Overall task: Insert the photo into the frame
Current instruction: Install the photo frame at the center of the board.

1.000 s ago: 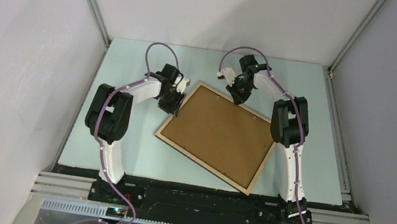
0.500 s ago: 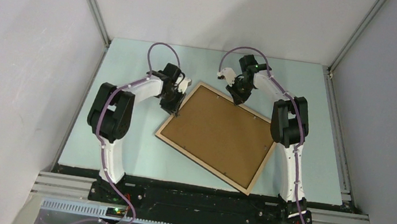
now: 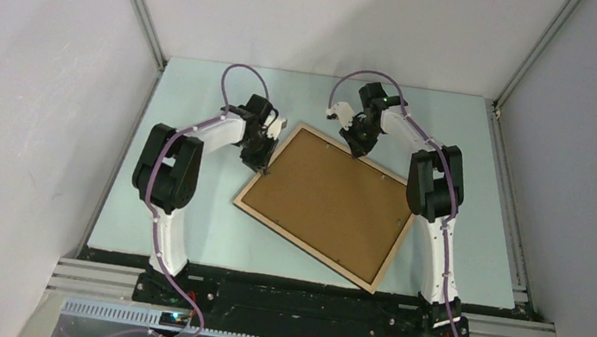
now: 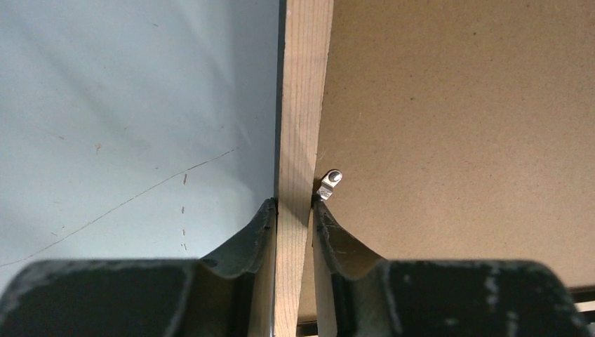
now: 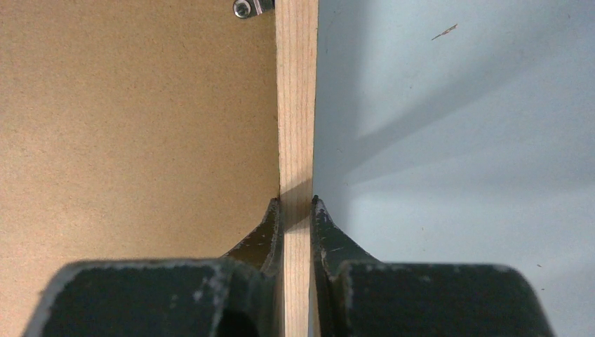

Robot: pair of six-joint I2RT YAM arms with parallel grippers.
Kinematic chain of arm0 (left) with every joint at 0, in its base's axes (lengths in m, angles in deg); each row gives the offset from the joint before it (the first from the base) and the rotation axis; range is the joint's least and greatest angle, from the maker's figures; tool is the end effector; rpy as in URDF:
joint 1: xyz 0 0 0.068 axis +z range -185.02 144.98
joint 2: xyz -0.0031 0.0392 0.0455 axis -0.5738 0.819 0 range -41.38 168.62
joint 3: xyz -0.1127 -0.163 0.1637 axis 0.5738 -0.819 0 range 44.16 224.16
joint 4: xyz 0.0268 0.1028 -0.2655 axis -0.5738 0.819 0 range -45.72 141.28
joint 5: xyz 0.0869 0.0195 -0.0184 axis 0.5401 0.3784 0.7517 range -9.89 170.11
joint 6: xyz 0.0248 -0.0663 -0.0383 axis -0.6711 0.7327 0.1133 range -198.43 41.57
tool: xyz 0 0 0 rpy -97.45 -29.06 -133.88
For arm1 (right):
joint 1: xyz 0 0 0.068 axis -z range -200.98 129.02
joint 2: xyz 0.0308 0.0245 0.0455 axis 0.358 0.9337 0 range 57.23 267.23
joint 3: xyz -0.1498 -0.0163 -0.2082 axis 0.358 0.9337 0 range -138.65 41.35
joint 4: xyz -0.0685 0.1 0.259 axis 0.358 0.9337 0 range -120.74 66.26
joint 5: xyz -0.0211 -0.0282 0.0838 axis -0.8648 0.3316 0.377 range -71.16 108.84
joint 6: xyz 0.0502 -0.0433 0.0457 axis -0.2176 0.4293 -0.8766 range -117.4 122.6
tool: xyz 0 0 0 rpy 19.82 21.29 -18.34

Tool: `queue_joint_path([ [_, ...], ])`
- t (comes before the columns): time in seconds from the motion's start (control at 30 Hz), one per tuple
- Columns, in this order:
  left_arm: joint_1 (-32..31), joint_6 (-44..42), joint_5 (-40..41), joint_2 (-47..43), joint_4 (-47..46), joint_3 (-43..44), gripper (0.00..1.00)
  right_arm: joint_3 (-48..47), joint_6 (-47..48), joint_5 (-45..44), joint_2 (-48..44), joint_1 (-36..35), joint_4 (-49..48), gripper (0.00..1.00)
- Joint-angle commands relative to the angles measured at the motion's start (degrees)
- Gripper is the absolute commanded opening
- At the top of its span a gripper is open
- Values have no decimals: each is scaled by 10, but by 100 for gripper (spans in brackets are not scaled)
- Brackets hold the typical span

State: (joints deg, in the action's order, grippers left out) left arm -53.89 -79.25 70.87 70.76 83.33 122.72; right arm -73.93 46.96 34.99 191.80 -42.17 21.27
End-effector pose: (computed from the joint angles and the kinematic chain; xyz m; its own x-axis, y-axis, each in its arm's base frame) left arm 0.3889 -0.1448 0.1068 -0.8978 0.3218 -0.3007 0.3775 0.9140 -0.1488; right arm 0.4727 0.2040 0.1236 -0.3304 -0.8484 -0.4135 -0.9252 0.3778 -0.0360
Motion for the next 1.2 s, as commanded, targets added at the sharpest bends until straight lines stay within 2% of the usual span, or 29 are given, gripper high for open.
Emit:
queue_joint_path([
  [0.0, 0, 33, 11, 15, -41, 5, 9, 19, -9, 7, 23, -19, -7, 0],
  [0.07, 0, 37, -5, 8, -41, 3, 17, 19, -9, 6, 23, -20, -7, 0],
  [0.13, 1, 39, -11, -2, -41, 0, 32, 20, -8, 5, 23, -20, -7, 0],
  [0.2, 0, 39, -4, -12, -41, 2, 40, 21, -8, 5, 24, -20, -8, 0],
  [0.33, 0, 34, 6, -23, -41, 7, 48, 22, -9, 4, 26, -20, -8, 0],
  [0.57, 2, 26, 15, -12, -41, 14, 49, 22, -8, 2, 25, -21, -8, 0],
  [1.17, 13, 23, 45, -10, -41, -5, 30, 27, -6, -1, 24, -21, -8, 0],
])
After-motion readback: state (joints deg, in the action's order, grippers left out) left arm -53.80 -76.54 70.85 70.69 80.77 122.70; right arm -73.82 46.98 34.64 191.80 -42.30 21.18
